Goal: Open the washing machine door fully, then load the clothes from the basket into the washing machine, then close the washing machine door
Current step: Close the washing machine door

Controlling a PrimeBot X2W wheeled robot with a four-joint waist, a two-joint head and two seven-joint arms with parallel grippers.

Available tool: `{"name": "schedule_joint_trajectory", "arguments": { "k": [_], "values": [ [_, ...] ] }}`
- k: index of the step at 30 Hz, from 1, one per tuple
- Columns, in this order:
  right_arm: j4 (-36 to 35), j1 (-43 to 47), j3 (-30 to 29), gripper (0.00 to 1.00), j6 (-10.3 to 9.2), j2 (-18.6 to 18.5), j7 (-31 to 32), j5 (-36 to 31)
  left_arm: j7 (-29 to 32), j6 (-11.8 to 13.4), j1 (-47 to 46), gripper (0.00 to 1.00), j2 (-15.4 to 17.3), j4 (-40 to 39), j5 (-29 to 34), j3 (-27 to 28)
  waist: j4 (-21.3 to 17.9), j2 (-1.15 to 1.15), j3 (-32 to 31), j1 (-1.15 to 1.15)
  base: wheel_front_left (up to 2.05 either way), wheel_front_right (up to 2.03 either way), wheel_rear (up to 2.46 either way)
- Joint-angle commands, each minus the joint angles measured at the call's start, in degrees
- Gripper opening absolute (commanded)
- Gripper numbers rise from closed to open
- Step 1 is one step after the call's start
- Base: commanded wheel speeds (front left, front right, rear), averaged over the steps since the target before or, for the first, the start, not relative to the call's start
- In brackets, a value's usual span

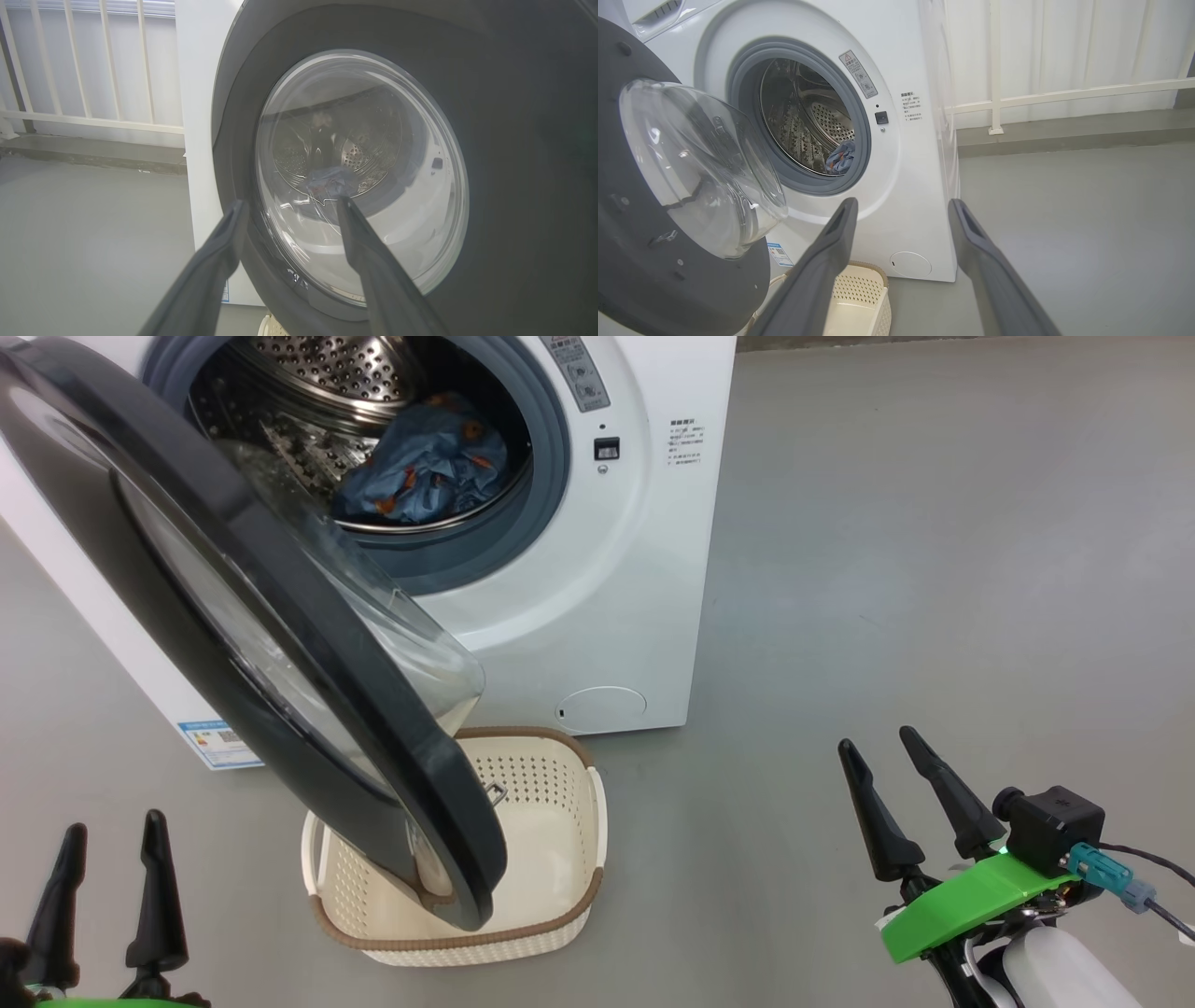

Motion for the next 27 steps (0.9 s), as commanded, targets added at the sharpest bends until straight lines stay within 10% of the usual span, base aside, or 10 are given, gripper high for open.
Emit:
{"name": "schedule_joint_trajectory", "arguments": {
  "k": [1, 9, 11, 12, 27],
  "values": [
    [-1.48, -1.28, 0.74, 1.00, 0.31, -0.40, -0.71, -0.86, -0.37, -0.17, -1.60, 1.00, 1.24, -0.82, 0.37, 2.30, 0.01, 0.00, -0.04, 0.00, 0.00, 0.00, 0.00],
    [-2.24, -1.22, 0.91, 1.00, 0.31, -0.31, -0.71, -0.82, -0.37, -0.30, -1.39, 1.00, 0.75, -1.39, 0.65, 2.80, 0.16, 0.00, -0.22, 0.00, 0.00, 0.00, 0.00],
    [-3.57, -1.33, 0.86, 0.14, 0.31, -0.17, -0.71, -0.79, -0.37, -0.32, -1.29, 1.00, 0.58, -1.59, 0.73, 2.82, 0.37, 0.00, -0.20, 0.00, 0.00, 0.00, 0.00],
    [-4.56, -1.38, 0.88, 0.00, 0.31, -0.06, -0.71, -0.83, -0.37, -0.33, -1.26, 1.00, 0.50, -1.66, 0.74, 2.82, 0.54, 0.00, -0.17, 0.00, 0.00, 0.00, 0.00],
    [-23.53, -4.83, 7.33, 0.00, 0.31, -0.51, -0.71, -1.25, -0.37, -0.35, -1.56, 1.00, -0.07, -0.56, -0.35, 1.45, 5.79, 0.00, -1.32, 0.00, 0.00, 0.00, 0.00]
  ]
}}
